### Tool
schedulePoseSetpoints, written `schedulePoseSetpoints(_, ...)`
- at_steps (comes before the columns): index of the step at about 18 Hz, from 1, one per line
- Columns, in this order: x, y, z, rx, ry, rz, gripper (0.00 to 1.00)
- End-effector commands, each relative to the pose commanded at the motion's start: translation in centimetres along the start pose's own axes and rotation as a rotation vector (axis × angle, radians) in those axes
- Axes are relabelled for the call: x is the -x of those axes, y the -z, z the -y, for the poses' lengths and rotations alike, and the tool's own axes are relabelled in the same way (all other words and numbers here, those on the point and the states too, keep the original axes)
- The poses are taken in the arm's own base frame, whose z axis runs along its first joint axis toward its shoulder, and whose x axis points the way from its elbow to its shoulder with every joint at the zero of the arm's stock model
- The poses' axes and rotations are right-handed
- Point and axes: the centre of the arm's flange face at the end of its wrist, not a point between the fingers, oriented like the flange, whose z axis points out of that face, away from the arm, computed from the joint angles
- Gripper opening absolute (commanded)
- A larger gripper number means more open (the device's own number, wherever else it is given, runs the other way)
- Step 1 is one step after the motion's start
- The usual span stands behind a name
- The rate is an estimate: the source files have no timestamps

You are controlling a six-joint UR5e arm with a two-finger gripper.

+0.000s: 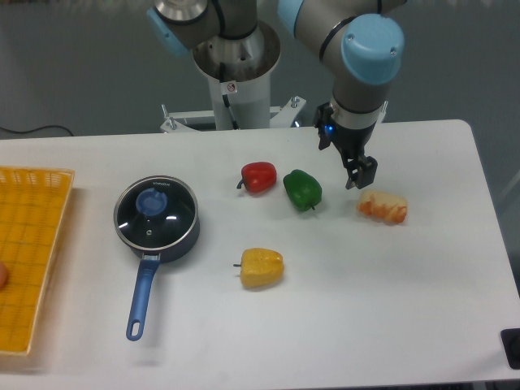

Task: Open the lid
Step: 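Start moving the gripper from above the peppers toward the saucepan, then move the gripper over the saucepan and lower it to the lid knob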

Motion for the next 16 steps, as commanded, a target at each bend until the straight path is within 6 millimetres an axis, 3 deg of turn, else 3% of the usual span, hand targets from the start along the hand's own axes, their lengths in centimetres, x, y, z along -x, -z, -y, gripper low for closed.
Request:
schedulePoseSetpoints(6, -1.3, 0.1, 4.7, -0.019, 0.135, -0.004, 1.00)
schedulePoseSetpoints(16, -5.7, -1.8, 15.4, -0.005, 0.471, -0.037, 1.00)
